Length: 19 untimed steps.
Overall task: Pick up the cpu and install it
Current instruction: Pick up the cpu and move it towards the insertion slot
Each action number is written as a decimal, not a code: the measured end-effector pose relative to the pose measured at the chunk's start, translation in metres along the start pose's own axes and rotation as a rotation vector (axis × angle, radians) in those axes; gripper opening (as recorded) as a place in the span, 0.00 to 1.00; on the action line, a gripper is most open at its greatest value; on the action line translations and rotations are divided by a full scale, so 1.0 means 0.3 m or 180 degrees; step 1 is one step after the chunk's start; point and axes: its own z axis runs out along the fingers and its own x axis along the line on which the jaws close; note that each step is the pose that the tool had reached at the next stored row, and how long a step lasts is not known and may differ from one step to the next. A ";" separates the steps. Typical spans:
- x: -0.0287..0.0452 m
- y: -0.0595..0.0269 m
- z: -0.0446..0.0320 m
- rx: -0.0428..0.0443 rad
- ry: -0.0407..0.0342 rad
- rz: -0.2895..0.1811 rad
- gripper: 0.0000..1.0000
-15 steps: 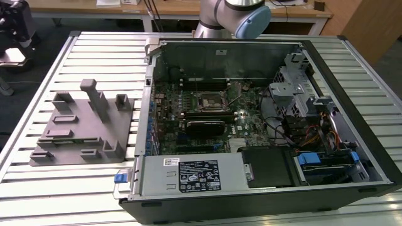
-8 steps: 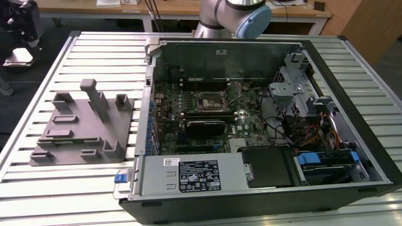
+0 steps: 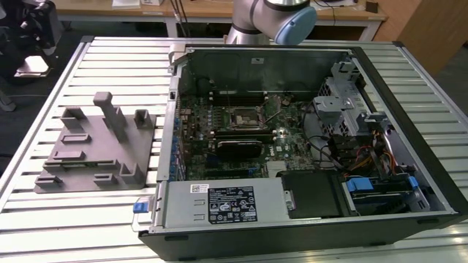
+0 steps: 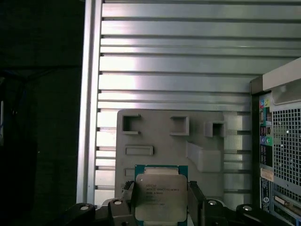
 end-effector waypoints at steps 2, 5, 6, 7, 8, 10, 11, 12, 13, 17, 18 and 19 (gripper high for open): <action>-0.011 0.000 0.000 0.0000 0.0000 0.0000 0.53; -0.026 0.001 0.000 0.0000 0.0000 0.0000 0.53; -0.031 0.001 0.000 0.0000 0.0000 0.0000 0.53; -0.037 0.001 0.000 0.0000 0.0000 0.0000 0.53; -0.042 0.001 0.000 0.0000 0.0000 0.0000 0.53; -0.053 0.001 0.000 0.0000 0.0000 0.0000 0.53; -0.059 0.002 0.000 0.0000 0.0000 0.0000 0.53; -0.064 0.002 0.000 0.0000 0.0000 0.0000 0.53; -0.069 0.002 0.000 0.0000 0.0000 0.0000 0.53; -0.089 0.003 0.000 0.0000 0.0000 0.0000 0.53; -0.093 0.003 0.000 0.0000 0.0000 0.0000 0.53; -0.098 0.003 0.000 0.0000 0.0000 0.0000 0.53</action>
